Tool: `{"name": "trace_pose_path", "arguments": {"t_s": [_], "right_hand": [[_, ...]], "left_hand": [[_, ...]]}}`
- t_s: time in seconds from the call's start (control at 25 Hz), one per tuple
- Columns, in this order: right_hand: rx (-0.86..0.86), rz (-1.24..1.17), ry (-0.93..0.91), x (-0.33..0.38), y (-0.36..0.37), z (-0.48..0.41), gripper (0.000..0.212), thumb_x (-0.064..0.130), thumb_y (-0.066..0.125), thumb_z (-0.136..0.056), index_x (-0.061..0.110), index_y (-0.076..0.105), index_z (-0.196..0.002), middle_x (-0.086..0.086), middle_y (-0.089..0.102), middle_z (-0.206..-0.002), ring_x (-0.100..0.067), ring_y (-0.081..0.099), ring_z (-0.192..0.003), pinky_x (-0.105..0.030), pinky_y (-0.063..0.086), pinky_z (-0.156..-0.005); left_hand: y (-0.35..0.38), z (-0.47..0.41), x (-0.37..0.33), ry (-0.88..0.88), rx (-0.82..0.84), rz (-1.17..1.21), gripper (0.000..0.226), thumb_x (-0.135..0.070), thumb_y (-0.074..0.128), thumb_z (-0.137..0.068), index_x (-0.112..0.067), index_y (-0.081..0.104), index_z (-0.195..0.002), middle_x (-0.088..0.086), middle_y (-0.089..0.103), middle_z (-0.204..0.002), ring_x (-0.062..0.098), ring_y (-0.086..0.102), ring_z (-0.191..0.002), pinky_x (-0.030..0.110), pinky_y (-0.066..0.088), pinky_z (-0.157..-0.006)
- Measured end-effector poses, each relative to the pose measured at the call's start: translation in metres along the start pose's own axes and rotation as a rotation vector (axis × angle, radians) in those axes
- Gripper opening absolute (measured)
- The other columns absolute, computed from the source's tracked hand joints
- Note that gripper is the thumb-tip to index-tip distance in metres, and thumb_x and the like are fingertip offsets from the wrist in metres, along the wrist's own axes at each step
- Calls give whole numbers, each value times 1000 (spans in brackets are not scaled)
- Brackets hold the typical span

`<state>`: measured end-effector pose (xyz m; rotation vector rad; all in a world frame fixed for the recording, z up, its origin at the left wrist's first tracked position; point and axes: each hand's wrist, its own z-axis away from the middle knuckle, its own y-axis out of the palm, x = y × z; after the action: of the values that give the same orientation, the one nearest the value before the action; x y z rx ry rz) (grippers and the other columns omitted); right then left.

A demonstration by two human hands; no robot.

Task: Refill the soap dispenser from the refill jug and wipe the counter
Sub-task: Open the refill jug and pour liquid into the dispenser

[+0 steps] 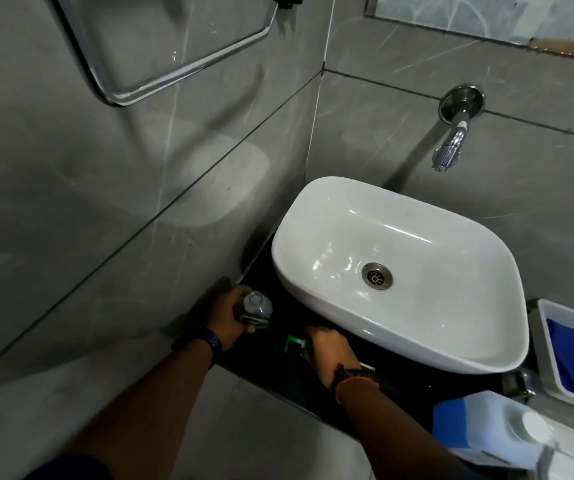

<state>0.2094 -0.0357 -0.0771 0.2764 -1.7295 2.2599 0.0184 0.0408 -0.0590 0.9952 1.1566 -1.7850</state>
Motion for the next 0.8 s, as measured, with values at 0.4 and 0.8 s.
{"name": "trace_pose_path", "arguments": {"t_s": [0.4, 0.8], "right_hand": [[-130, -139, -41, 7, -22, 13, 35, 30, 68, -78, 11, 63, -107, -13, 68, -111, -30, 63, -103, -37, 52, -86], [-455, -251, -117, -13, -103, 89, 36, 39, 64, -84, 13, 66, -108, -8, 73, -97, -28, 65, -94, -34, 48, -82]], "left_hand": [[0, 16, -6, 98, -126, -82, 89, 22, 74, -54, -12, 47, -132, 4, 50, -128, 22, 51, -110, 12, 48, -68], [36, 108, -46, 240, -489, -388, 79, -18, 93, -45, -5, 54, -112, 23, 56, -111, 41, 52, -103, 52, 45, -90]]}}
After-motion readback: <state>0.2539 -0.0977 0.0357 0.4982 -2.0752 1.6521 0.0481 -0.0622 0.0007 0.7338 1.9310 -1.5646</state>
